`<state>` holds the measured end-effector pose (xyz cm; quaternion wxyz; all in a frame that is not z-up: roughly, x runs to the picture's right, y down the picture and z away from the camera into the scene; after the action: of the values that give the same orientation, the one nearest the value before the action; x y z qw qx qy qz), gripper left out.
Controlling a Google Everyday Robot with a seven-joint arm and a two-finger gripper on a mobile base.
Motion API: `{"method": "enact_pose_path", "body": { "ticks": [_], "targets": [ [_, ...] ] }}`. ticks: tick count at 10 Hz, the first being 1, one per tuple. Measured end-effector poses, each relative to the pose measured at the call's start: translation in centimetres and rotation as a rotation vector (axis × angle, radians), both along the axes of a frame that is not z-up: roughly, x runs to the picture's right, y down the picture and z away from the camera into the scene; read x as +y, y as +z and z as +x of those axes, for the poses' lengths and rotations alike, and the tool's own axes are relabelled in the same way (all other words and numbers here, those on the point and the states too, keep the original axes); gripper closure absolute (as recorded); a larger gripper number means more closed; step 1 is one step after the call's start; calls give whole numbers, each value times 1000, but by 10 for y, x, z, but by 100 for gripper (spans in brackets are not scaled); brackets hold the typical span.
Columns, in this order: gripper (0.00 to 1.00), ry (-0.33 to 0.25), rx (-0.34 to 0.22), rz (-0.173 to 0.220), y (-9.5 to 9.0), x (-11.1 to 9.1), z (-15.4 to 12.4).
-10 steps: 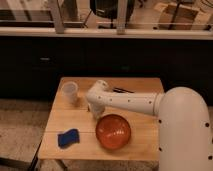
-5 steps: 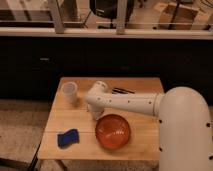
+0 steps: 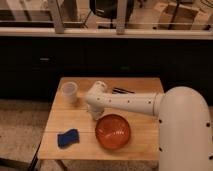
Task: Drag the pepper across the table
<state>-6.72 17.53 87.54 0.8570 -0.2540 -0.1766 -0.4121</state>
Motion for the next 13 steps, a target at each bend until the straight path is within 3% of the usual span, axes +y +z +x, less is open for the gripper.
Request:
{"method": "enact_pose_path", "body": {
  "ticks": [2, 5, 8, 10, 13],
  "targets": [
    [46, -63, -64, 33, -20, -27, -20],
    [22, -101, -90, 47, -27, -49, -27],
    [20, -149, -133, 53, -7, -71, -27],
    [20, -212, -190, 70, 0, -83, -29],
    [20, -317, -234, 77, 14, -85, -44]
  ]
}}
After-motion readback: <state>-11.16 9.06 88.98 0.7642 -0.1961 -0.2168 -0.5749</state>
